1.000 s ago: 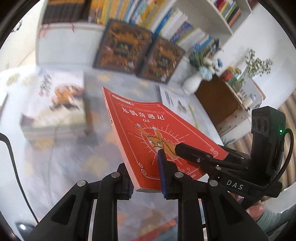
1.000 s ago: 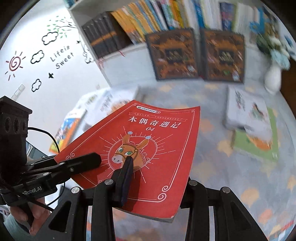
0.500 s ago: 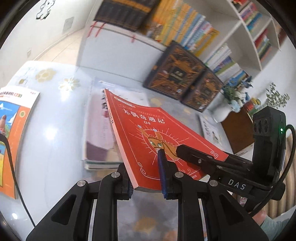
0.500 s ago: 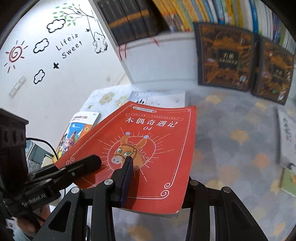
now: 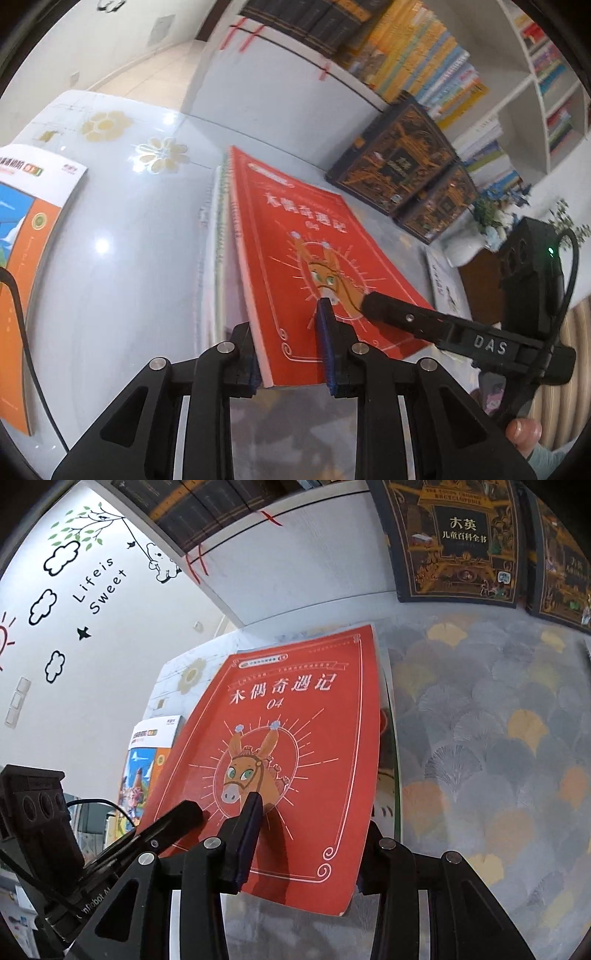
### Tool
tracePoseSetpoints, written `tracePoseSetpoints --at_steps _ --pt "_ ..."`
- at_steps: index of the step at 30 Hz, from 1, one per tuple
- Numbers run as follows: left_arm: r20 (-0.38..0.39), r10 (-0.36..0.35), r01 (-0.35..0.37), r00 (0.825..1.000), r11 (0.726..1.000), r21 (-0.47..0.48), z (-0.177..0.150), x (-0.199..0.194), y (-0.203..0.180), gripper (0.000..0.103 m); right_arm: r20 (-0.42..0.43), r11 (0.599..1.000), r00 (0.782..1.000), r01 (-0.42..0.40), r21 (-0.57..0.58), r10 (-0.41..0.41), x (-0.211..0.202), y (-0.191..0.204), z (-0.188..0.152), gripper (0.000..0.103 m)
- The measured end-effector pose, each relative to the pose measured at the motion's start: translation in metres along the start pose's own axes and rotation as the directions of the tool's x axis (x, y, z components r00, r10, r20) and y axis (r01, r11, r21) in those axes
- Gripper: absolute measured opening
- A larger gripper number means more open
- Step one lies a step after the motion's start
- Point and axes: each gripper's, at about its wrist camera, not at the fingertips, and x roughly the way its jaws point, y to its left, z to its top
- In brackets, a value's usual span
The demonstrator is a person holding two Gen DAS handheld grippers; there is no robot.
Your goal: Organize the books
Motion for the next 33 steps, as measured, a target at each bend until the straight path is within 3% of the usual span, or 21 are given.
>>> tracePoseSetpoints --at_steps 3,5,11,14,19,27,33 --pt "-0.004 0.055 -0.055 0.998 0.998 -0.022 0.001 0.006 0.010 0.021 -0.012 0.999 1.000 0.025 0.020 -0.025 0.009 -0.003 0.001 0.041" --pt "-0.009 0.056 -0.056 0.998 0.998 -0.040 -0.002 0.007 0.016 0.022 -0.041 0.997 0.997 0.064 0.037 -0.063 0.017 -0.008 -0.001 0.042" --pt "-0.019 0.092 -0.093 0.996 0.994 -0.055 -0.018 -0.005 0.023 0.022 -0.049 0.997 0.996 0.077 0.008 -0.077 0.007 -0.011 -0.015 0.047" --pt "-0.017 0.111 -0.111 0.994 0.993 -0.033 -0.030 -0.014 0.018 0.022 -0.049 0.996 0.995 0.086 0.011 -0.085 -0.005 -0.020 -0.032 0.057" --pt "-0.042 0.088 -0.089 0.995 0.996 -0.018 -0.057 -0.024 0.004 0.022 -0.102 0.990 0.990 0.105 0.089 -0.096 -0.020 -0.064 -0.080 0.057" --pt "-0.124 0.034 -0.028 0.992 0.998 0.050 -0.099 -0.015 -0.054 0.024 -0.194 0.962 0.979 0.114 0.248 -0.066 -0.051 -0.146 -0.169 0.057" --pt "-0.188 0.031 -0.007 0.982 0.992 0.129 -0.136 0.003 -0.126 0.024 -0.174 0.963 0.985 0.033 0.268 0.015 -0.072 -0.182 -0.180 0.057"
